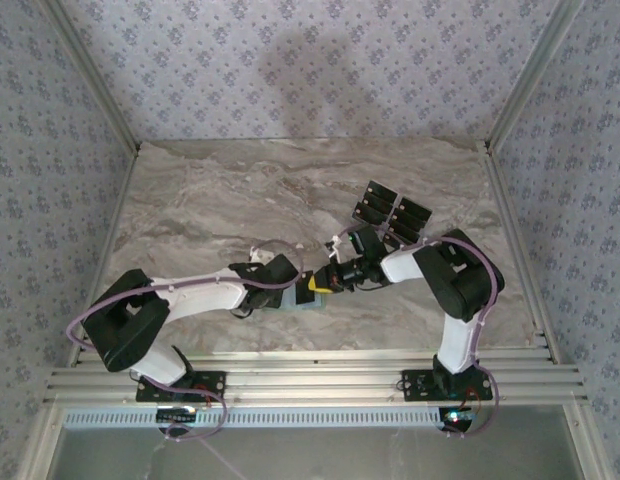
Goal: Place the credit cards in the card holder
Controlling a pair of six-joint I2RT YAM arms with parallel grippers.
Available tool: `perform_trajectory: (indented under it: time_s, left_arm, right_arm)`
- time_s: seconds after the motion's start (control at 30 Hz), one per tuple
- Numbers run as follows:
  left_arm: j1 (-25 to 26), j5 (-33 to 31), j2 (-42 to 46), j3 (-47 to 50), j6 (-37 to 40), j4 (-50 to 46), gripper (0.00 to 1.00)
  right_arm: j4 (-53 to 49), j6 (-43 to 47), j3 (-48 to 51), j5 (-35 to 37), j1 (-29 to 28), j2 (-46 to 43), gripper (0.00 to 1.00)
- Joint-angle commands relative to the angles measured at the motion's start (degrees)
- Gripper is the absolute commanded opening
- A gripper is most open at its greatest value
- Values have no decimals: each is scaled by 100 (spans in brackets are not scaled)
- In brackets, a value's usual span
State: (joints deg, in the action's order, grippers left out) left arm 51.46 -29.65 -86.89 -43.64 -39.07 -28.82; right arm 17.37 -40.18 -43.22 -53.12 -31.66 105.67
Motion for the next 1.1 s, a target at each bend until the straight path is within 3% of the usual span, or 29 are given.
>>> perform_trajectory:
  time_s: [0.0, 1.07]
  left_arm:
    - [13, -56, 49, 160, -65, -137, 92]
    - [13, -60, 94, 259, -89, -94, 92]
  right_arm:
    - [-23, -203, 40, 110, -45, -273, 0]
    - [862, -760, 158, 239, -204, 244, 0]
